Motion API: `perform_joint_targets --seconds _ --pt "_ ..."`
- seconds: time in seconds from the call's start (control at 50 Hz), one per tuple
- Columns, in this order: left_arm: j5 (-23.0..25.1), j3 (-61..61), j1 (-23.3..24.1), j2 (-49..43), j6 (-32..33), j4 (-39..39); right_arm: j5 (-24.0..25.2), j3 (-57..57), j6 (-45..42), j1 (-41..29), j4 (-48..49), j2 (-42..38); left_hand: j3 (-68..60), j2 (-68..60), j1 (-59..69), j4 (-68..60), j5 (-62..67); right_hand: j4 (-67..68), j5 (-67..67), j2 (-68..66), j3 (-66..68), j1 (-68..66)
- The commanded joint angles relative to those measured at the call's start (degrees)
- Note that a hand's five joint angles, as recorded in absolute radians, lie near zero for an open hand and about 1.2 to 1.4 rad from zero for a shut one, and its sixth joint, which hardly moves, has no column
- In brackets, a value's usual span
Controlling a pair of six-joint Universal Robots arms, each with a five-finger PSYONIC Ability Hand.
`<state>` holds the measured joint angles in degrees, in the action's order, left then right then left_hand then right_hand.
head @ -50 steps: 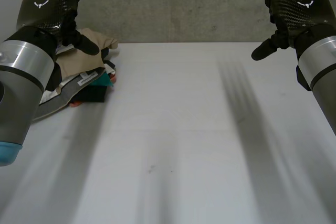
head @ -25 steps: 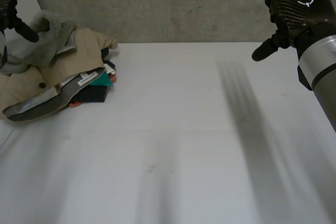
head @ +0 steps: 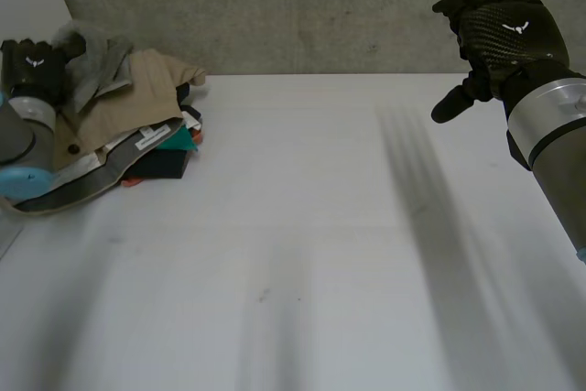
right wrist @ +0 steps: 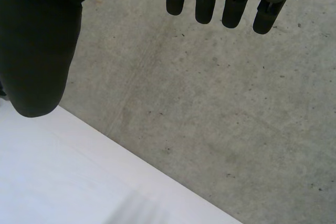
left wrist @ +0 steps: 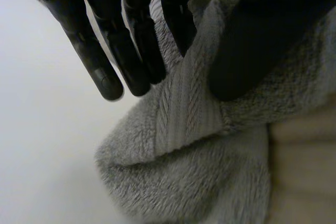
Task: Fold the laundry.
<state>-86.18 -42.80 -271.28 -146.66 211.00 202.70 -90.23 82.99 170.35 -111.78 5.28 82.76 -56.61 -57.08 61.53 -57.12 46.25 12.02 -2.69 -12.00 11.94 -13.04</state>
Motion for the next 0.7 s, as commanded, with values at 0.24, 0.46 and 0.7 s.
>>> perform_joint_targets --seconds 0.24,0.46,0.7 --pt "-0.7 -18.2 16.7 40.3 -25.4 -2.0 0.1 -0.8 -0.4 0.5 0.0 0.3 -23.4 -22.9 18.5 -22.9 23.7 -2.0 2.7 2.0 -1.9 3.0" --pt "7.3 -32.8 38.9 41.3 -38.6 -6.5 -0.1 -1.1 -2.7 1.6 0.3 0.6 -23.4 -22.9 18.5 -22.9 23.7 -2.0 2.7 2.0 -1.9 3.0" --pt "7.6 -30.7 46.6 23.5 -38.3 -6.9 -0.7 -1.3 -3.5 4.6 0.1 -0.2 44.1 44.6 -49.0 44.6 -43.8 -2.0 2.7 2.0 -1.9 3.0"
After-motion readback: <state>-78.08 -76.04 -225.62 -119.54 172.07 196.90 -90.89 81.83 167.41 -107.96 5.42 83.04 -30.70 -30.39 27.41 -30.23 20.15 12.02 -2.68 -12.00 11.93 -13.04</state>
